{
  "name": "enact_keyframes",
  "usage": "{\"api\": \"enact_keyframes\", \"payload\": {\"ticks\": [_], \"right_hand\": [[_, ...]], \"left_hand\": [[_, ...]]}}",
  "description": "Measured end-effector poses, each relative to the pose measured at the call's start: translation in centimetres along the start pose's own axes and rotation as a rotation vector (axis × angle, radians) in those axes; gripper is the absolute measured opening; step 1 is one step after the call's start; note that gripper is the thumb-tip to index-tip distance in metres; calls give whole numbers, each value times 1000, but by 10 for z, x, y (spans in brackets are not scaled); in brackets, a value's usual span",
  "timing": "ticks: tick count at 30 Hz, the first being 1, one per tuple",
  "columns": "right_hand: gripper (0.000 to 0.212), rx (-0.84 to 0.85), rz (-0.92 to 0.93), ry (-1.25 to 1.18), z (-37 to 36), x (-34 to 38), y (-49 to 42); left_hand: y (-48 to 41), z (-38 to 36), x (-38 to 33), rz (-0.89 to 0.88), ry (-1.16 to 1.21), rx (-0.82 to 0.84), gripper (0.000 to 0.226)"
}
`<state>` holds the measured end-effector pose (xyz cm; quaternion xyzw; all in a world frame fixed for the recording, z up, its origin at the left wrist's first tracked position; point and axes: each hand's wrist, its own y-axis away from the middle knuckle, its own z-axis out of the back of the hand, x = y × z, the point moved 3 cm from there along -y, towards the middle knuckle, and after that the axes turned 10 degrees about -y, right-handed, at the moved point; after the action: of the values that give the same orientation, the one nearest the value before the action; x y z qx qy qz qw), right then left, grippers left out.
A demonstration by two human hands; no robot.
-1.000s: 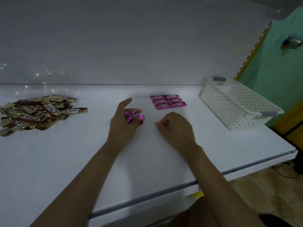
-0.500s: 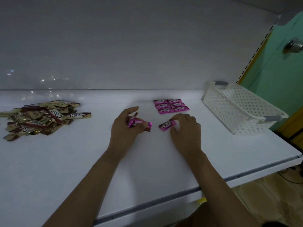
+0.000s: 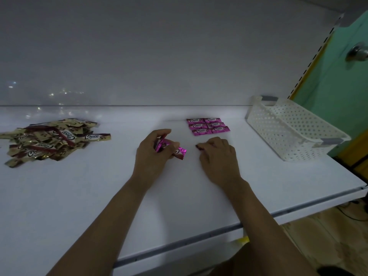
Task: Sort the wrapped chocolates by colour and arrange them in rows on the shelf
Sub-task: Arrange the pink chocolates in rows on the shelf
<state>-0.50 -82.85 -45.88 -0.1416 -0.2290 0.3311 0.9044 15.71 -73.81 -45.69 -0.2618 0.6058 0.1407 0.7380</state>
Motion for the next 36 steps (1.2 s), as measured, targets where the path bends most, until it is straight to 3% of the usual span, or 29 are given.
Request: {"api": "enact_keyframes", "payload": {"ticks": [3, 6, 16, 20, 22, 25, 30, 34, 36], "right_hand": [[63, 74, -36, 19, 1, 0, 1], [50, 83, -64, -11, 3, -1, 0], [41, 157, -79, -58, 0, -4, -2], [41, 218, -117, -153, -3, -8, -4], [40, 171, -98, -226, -1, -6, -4], [38, -48, -106, -301, 9, -6, -2], [33, 51, -185, -176, 3, -9, -4], [32, -41, -190, -252, 4, -13, -6], [26, -131, -208, -418, 8, -14, -4]], "left_hand": [[1, 0, -1, 6, 16, -14, 31], [1, -1, 0, -6, 19, -8, 29], [4, 2, -3, -59, -74, 14, 41], [4, 1, -4, -19, 10, 21, 33], [5, 1, -5, -11, 31, 34, 27], [5, 2, -4, -19, 19, 20, 23], [4, -2, -6, -13, -74, 73, 33], [3, -5, -7, 10, -94, 67, 32], [0, -13, -13, 26, -62, 83, 29]]}}
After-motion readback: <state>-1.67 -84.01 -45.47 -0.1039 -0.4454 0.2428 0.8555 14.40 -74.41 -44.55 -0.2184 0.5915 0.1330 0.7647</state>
